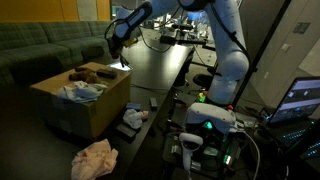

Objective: Place the turnip plushie on the table, then the duster on the box, then the left duster on the table, then the blue sponge on the box, then the white towel on the table, then the white cloth on the box, then the small brown object on the table, then the duster on the box, then the moose on the table, and finally, the peach shirt on the box

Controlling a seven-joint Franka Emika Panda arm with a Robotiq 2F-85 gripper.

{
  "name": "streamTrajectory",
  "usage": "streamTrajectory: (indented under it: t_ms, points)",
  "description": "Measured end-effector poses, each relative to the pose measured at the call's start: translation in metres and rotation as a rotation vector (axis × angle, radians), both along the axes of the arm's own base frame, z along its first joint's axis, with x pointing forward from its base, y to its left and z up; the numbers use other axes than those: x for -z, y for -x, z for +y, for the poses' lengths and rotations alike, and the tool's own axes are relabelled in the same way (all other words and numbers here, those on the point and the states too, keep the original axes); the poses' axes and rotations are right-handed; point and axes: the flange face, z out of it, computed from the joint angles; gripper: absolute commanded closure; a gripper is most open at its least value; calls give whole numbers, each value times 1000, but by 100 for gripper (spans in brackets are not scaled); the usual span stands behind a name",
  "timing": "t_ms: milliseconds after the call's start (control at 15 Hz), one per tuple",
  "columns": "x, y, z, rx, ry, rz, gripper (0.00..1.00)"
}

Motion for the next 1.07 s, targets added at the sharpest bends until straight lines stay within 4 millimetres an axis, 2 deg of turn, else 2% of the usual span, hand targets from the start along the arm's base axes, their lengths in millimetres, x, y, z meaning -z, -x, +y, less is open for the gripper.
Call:
streamTrajectory:
  t_ms: [333, 600, 867, 1067]
  points:
    - [2, 56, -46, 97, 29, -22, 95]
    - [25, 102, -74, 170, 24, 7, 95]
    - [63, 133, -80, 209, -4, 77, 95]
    - [94, 142, -75, 221, -21, 128, 95]
